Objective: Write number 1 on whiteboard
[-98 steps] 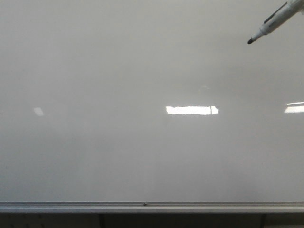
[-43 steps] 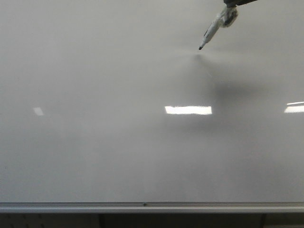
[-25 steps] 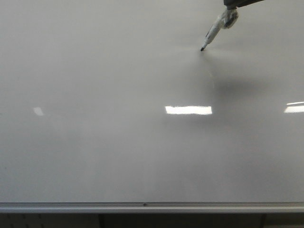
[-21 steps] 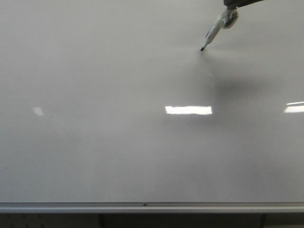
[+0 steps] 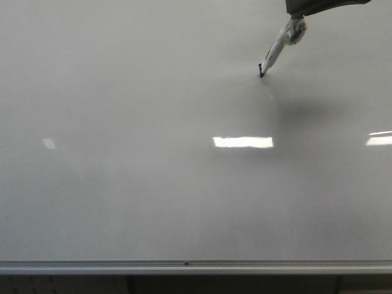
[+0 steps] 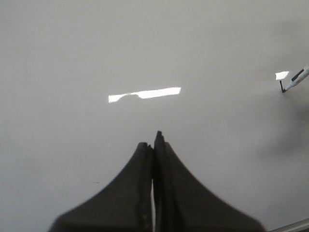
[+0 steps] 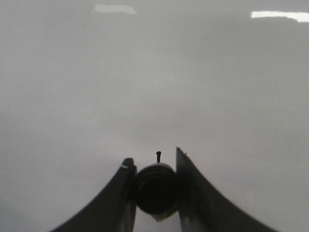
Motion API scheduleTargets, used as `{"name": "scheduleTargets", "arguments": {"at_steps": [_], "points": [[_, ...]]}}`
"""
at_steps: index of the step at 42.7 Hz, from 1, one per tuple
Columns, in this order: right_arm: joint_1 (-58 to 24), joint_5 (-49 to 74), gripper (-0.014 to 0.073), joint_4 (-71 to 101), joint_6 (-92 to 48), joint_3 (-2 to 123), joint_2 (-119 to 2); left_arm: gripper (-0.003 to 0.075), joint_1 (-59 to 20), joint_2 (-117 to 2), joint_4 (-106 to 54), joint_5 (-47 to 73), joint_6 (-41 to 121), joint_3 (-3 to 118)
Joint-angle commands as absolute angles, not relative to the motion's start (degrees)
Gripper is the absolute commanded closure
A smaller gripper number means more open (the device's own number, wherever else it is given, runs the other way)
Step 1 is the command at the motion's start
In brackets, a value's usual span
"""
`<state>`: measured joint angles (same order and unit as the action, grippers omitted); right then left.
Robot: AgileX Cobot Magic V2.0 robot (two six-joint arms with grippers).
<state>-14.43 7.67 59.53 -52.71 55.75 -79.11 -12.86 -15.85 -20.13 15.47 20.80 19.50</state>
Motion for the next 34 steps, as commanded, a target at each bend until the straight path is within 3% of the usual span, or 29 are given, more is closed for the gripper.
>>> {"name": "scheduleTargets", "arguments": {"at_steps": [1,34], "points": [[-14.36,5.12,0.0653,60.03,-53.22,56.64,-77.75,0.0741,-12.69,-16.28,-20.68,10.94,20.40,21.15],[-14.48,4.53,0.0653,60.03,-53.22,53.19,-81.17,0.0741,-12.69,-16.28,-20.68,10.94,20.40,21.15]]}}
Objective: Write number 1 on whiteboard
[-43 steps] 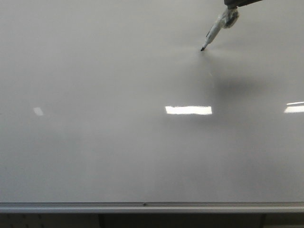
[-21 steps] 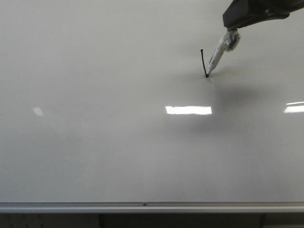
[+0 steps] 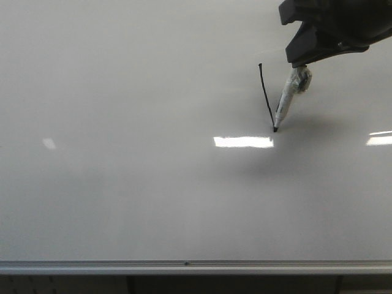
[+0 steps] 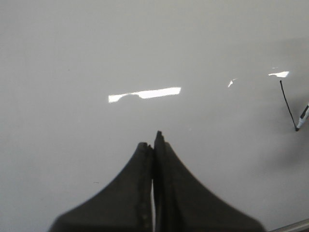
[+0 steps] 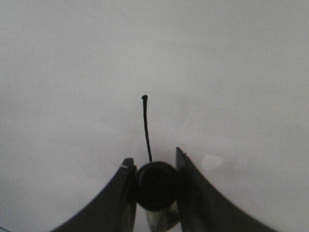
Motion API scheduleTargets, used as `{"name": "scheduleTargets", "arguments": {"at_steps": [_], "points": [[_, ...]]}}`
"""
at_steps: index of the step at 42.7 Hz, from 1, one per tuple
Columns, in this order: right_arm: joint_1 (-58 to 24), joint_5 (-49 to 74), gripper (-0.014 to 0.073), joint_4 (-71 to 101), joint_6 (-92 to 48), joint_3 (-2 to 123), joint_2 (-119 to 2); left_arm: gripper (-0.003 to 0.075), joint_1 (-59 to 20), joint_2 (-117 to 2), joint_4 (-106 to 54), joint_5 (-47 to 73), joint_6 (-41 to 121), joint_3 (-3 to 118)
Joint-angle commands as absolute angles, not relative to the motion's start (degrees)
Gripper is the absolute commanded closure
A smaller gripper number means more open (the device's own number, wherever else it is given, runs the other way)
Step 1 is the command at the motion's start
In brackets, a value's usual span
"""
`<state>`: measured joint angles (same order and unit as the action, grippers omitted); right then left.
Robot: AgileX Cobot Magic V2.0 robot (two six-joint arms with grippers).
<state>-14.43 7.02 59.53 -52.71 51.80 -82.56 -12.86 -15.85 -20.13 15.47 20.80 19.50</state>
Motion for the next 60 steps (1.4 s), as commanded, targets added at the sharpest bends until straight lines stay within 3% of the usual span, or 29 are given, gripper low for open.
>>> {"name": "scheduleTargets", "arguments": {"at_steps": [1,19,28,35,40,46,48,51,60], "points": [[-14.48,4.53,0.0653,60.03,-53.22,53.19,-81.24,0.0741,-12.69,-16.28,-20.68,10.94,20.40,21.15],[-14.48,10.30,0.0653,60.01,-53.22,53.11,-77.01,0.0741,-12.69,-16.28,-20.68,10.94,20.40,21.15],[-14.48,24.94,0.0653,60.01,-52.83,56.62,-66.66,0.0740,-12.69,-16.58,-21.48,13.47,20.40,22.09],[-14.48,40.53,0.0653,60.01,-50.76,62.05,-66.30,0.0712,-12.79,-21.68,-21.59,21.26,20.66,26.12],[-14.48,48.96,0.0653,60.01,-50.42,63.58,-66.30,0.0560,-13.53,-26.76,-25.87,26.68,26.17,30.03],[-14.48,55.02,0.0653,60.23,-50.42,63.77,-66.30,0.0198,-16.08,-33.86,-38.13,33.50,36.51,34.33],[-14.48,56.83,0.0653,60.66,-50.48,63.77,-66.30,0.0109,-17.17,-36.60,-42.32,36.32,39.50,35.68],[-14.48,59.42,0.0653,61.50,-50.52,63.77,-66.30,0.0048,-19.29,-40.98,-46.49,41.39,44.94,37.89],[-14.48,66.02,0.0653,67.45,-53.57,63.77,-66.30,0.0049,-27.45,-52.26,-54.70,46.40,55.24,43.93]]}}
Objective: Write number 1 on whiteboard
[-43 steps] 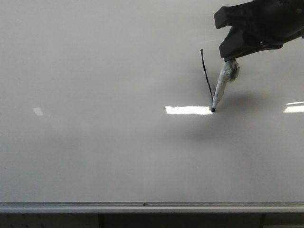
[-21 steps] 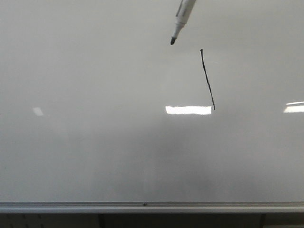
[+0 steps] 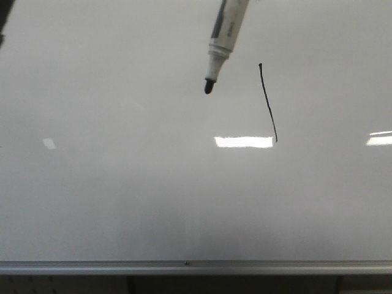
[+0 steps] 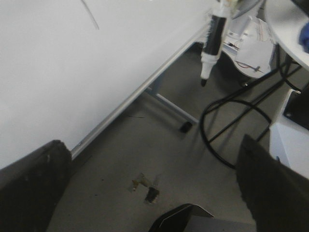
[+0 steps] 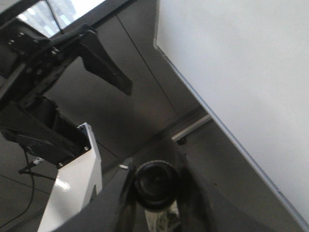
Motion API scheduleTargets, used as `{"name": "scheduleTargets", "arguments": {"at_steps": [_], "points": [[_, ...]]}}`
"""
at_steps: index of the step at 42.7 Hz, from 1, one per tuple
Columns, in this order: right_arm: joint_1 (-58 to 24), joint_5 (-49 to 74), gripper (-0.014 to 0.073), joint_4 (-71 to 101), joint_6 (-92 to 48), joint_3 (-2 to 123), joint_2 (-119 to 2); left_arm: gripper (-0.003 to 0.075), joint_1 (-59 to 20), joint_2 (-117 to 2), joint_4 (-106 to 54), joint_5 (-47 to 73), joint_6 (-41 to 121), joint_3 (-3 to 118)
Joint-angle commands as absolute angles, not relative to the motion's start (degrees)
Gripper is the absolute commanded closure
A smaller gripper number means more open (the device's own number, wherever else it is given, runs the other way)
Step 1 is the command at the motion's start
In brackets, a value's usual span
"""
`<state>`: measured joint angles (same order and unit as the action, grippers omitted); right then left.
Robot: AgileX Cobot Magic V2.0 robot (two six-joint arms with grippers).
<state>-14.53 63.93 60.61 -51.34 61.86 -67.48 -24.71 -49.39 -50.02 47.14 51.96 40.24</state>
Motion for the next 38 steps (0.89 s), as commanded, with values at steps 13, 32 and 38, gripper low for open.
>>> {"name": "scheduleTargets", "arguments": {"at_steps": [13,32,38], "points": [[-14.48,69.34,0.0653,71.01,-55.10,63.77,-66.30,0.0049,-38.43,-63.75,-55.51,45.20,56.87,52.16],[-14.48,70.23,0.0653,71.06,-55.54,63.77,-66.30,0.0141,-40.32,-71.14,-59.69,45.57,57.01,58.82],[-14.48,70.07,0.0653,71.06,-55.54,63.77,-66.30,0.0358,-40.32,-71.14,-59.92,45.57,57.01,58.82]]}}
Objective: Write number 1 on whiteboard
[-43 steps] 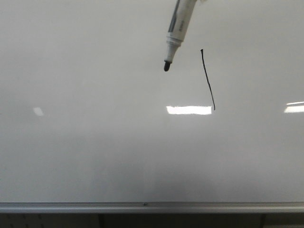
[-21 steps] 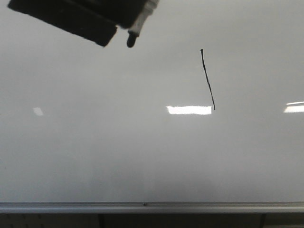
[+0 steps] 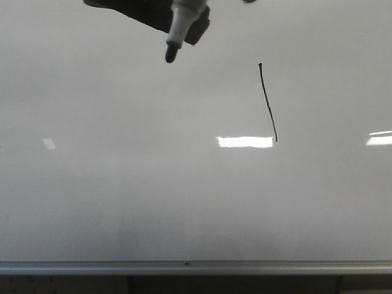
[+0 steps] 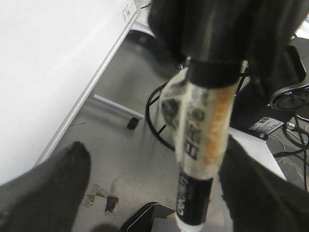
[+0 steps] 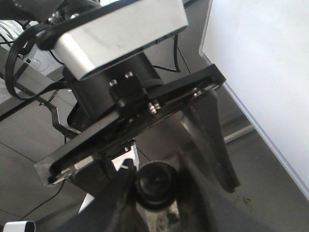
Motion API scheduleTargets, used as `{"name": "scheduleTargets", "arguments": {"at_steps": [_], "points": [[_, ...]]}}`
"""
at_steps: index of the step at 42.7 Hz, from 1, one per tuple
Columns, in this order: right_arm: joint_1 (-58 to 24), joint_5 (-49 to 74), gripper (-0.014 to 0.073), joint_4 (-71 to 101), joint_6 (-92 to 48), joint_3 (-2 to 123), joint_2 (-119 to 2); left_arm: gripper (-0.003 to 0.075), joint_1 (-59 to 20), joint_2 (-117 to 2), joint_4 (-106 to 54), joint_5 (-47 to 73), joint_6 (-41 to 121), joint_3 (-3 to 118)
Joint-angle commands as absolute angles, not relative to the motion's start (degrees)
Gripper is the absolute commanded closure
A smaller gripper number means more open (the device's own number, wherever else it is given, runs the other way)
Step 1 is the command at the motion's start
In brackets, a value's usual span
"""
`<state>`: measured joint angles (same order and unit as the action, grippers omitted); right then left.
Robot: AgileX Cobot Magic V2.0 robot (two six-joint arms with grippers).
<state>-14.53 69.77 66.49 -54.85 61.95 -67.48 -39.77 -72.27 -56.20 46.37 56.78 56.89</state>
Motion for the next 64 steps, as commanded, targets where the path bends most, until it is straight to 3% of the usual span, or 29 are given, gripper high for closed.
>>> {"name": "scheduleTargets", "arguments": {"at_steps": [1,8,10,19,28,31,43,56,64], "points": [[-14.48,70.07,0.0653,71.06,-55.54,63.77,-66.30,0.0406,-40.32,-71.14,-59.92,45.57,57.01,58.82],[-14.48,70.07,0.0653,71.06,-55.54,63.77,-66.30,0.0689,-40.32,-71.14,-60.98,45.57,57.13,58.82],[-14.48,70.07,0.0653,71.06,-55.54,63.77,-66.30,0.0739,-40.32,-71.14,-60.98,45.57,57.36,58.82],[-14.48,69.22,0.0632,71.42,-55.54,63.77,-66.30,0.0741,-40.32,-71.14,-61.12,45.57,58.33,58.82],[-14.28,67.08,0.0314,70.94,-55.54,63.77,-65.92,0.0741,-38.26,-71.14,-58.37,45.57,58.11,58.82],[-13.76,65.73,0.0271,70.21,-55.54,63.64,-65.11,0.0741,-36.73,-71.14,-57.72,45.57,57.97,58.82],[-8.45,59.98,0.0286,64.53,-51.49,63.02,-58.05,0.0741,-27.83,-71.14,-51.72,45.17,52.89,58.82],[-7.97,42.20,0.0594,59.29,-49.27,48.76,-44.22,0.0740,-11.80,-69.41,-41.41,34.43,39.44,50.24],[-7.97,34.14,0.0645,59.29,-49.27,37.95,-32.90,0.0741,0.34,-69.27,-40.24,32.06,39.34,46.13]]}}
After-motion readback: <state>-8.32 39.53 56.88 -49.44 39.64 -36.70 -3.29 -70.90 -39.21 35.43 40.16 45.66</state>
